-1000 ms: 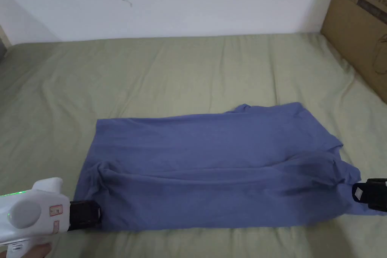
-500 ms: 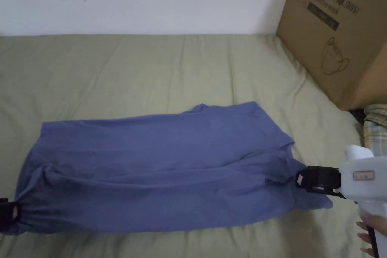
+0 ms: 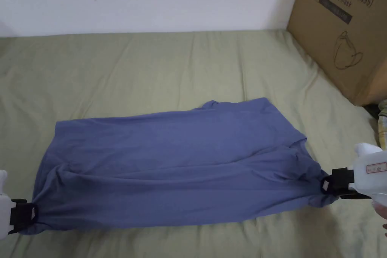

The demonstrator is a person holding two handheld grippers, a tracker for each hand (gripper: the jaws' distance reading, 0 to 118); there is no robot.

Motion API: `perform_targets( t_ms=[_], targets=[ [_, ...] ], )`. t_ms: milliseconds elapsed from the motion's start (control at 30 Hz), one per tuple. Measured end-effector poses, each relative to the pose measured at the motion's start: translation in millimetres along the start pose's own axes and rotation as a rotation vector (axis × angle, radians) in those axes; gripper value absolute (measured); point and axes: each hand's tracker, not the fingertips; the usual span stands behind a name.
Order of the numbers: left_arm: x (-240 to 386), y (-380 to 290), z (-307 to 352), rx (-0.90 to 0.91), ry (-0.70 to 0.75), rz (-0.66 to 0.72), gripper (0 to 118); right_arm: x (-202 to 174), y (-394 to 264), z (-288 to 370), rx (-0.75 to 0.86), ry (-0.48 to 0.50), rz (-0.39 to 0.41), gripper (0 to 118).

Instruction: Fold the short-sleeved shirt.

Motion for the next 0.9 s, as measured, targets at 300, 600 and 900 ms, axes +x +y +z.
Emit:
perform_targets(
  t_ms=[300, 600, 900],
  targets=[
    [-17, -25, 40, -0.024, -0.014, 0.003, 1, 3, -43, 46, -0.055, -0.024, 0.112, 5],
    [-36, -95, 41, -0.110, -0.106, 0.092, 2, 21, -99, 37, -0.124, -0.039, 0.088, 9],
    [-5, -85, 81, 0.032, -0.028, 0.027, 112, -29, -94, 80, 0.074, -0.256, 0.222, 101]
  ],
)
